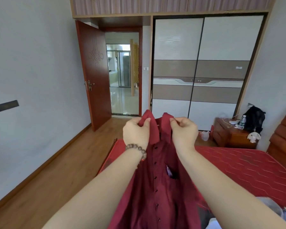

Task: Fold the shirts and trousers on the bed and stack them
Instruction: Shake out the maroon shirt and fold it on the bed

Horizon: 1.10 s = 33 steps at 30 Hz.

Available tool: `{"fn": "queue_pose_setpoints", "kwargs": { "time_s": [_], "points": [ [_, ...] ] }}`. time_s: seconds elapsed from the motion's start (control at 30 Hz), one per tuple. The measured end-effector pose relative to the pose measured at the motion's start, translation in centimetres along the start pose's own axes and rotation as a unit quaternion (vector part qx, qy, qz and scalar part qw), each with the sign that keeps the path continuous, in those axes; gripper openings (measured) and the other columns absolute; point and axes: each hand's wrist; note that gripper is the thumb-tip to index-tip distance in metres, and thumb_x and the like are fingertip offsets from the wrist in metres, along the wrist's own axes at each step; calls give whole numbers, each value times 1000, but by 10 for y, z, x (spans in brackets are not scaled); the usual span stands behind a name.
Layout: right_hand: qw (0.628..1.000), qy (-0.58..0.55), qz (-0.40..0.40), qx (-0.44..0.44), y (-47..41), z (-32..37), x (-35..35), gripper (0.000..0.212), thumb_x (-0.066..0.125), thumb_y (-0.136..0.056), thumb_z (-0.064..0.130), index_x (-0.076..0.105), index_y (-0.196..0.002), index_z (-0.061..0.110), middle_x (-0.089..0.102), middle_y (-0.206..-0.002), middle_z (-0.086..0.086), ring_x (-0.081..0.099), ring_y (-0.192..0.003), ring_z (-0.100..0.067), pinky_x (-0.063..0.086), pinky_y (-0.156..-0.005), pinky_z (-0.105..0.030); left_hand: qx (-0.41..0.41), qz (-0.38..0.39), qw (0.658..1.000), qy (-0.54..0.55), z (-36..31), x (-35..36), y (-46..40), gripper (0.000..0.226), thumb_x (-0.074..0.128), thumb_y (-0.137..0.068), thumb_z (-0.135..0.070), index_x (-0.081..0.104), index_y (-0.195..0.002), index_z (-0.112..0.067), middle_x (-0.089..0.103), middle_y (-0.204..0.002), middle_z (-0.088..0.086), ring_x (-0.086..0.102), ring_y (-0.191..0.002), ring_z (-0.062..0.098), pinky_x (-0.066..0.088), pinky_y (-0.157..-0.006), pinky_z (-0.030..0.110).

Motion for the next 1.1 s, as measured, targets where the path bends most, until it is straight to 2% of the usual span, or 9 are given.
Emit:
{"fn": "queue_pose_setpoints", "kwargs": {
  "time_s": [0.1, 0.23, 0.4, 0.57, 0.7, 0.77, 0.83, 0.97, 1.1],
  "points": [
    [1000, 14, 0, -21, 12, 9, 5, 22, 72, -82, 18, 63, -63, 21, 57, -63, -4, 48, -55, -9, 38, -62, -24, 41, 7, 999, 6, -7, 7, 10, 47, 71, -82, -29, 40, -48, -25, 40, -45, -11, 39, -43, 6, 28, -46, 15],
    [998, -38, 55, -2, 19, 14, 3, 21, 71, -83, 10, 62, -65, 16, 62, -64, 1, 55, -61, -9, 45, -66, -24, 79, 42, 995, 48, -3, 14, 12, 36, 71, -82, -25, 52, -55, -11, 48, -50, 2, 39, -48, 11, 38, -50, 27],
    [973, -123, 175, 88, 13, 31, -9, 18, 58, -92, 6, 69, -77, 9, 70, -76, -8, 66, -69, -13, 53, -62, -21, 83, 210, 967, 121, 5, 8, 5, 42, 65, -83, -44, 70, -79, -2, 67, -74, 20, 56, -64, 15, 47, -64, 33],
    [933, -151, 294, 143, -6, 40, -23, 24, 49, -99, 12, 69, -93, 0, 72, -91, -18, 72, -84, -26, 59, -78, -30, 39, 306, 931, 196, 12, -1, 1, 18, 75, -79, -4, 72, -97, -5, 73, -95, 14, 67, -84, 16, 55, -84, 33],
    [956, -26, 290, -34, -24, 36, -35, 11, 64, -91, 12, 71, -98, 16, 71, -102, -8, 68, -92, -11, 52, -83, -24, -24, 294, 925, 239, 11, -5, -8, 17, 70, -82, 3, 73, -97, -1, 71, -99, 21, 67, -86, 26, 55, -89, 45],
    [942, 71, 312, -104, -35, 35, -40, 29, 74, -83, 21, 66, -110, 29, 61, -121, 3, 56, -108, -2, 42, -92, -20, -33, 317, 913, 256, 8, -9, -12, 19, 69, -82, 4, 72, -99, -2, 71, -100, 20, 68, -89, 28, 55, -89, 43],
    [912, 101, 387, -86, -43, 34, -44, 49, 78, -78, 28, 58, -121, 39, 50, -135, 12, 43, -123, 2, 33, -99, -17, -24, 348, 901, 259, 4, -12, -16, 20, 68, -82, 6, 72, -98, -6, 73, -97, 15, 69, -88, 24, 57, -85, 36],
    [881, -1, 471, -36, -47, 34, -45, 50, 79, -70, 23, 54, -112, 33, 62, -126, 5, 57, -115, -11, 46, -98, -30, -9, 396, 880, 262, 0, -17, -24, 20, 66, -81, 8, 72, -94, -5, 73, -91, 11, 69, -82, 19, 57, -81, 31],
    [879, -26, 475, -45, -49, 39, -45, 36, 77, -69, 25, 57, -98, 26, 67, -109, 8, 62, -101, -14, 47, -96, -38, -7, 408, 875, 262, 0, -22, -32, 30, 69, -78, 3, 66, -108, 6, 67, -108, 26, 65, -94, 30, 53, -92, 42]
  ]
}}
Point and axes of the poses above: each hand's wrist, its own y-axis away from the middle knuckle, its own x-axis out of the palm, z = x × y
